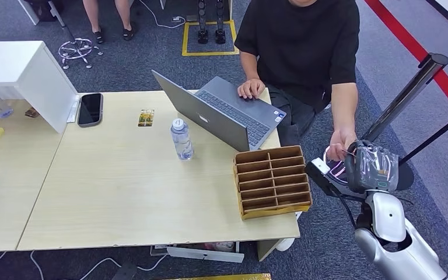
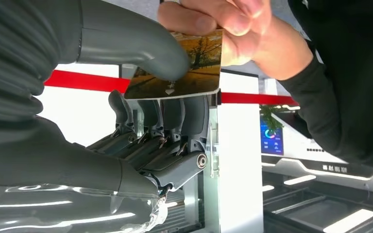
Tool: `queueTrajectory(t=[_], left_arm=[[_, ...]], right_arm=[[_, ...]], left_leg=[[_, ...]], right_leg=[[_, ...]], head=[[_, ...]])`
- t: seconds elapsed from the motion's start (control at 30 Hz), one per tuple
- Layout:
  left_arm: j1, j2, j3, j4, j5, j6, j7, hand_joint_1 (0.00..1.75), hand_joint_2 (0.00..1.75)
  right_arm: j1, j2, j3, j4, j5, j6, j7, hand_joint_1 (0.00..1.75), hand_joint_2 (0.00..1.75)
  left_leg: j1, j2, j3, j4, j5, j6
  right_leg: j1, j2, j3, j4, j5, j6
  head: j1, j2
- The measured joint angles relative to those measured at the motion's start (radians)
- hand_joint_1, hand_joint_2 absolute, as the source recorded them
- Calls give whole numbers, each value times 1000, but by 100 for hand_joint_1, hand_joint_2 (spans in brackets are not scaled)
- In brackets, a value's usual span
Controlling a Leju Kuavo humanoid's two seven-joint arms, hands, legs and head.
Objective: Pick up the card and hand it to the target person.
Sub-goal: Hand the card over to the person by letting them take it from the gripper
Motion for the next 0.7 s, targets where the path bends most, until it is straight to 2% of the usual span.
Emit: queueTrajectory(t=[0.07,0.13,0.5,0.7], left_arm=[[0,0,0,0,-1,0,0,0,0],[0,0,0,0,-3,0,0,0,0],[0,0,0,0,-10,0,0,0,0],[0,0,0,0,-12,1,0,0,0]], right_arm=[[4,0,1,8,4,6,0,35,175],[6,0,1,14,6,12,0,1,175],[10,0,17,47,14,72,3,0,175],[11,0,24,57,43,71,24,0,175]], left_leg=[[0,0,0,0,0,0],[0,0,0,0,0,0],[0,0,0,0,0,0],[0,0,0,0,0,0]], right_leg=[[0,0,0,0,0,0],[0,0,0,0,0,0],[0,0,0,0,0,0],[0,0,0,0,0,0]], head=[[0,0],[0,0],[0,0],[0,0]])
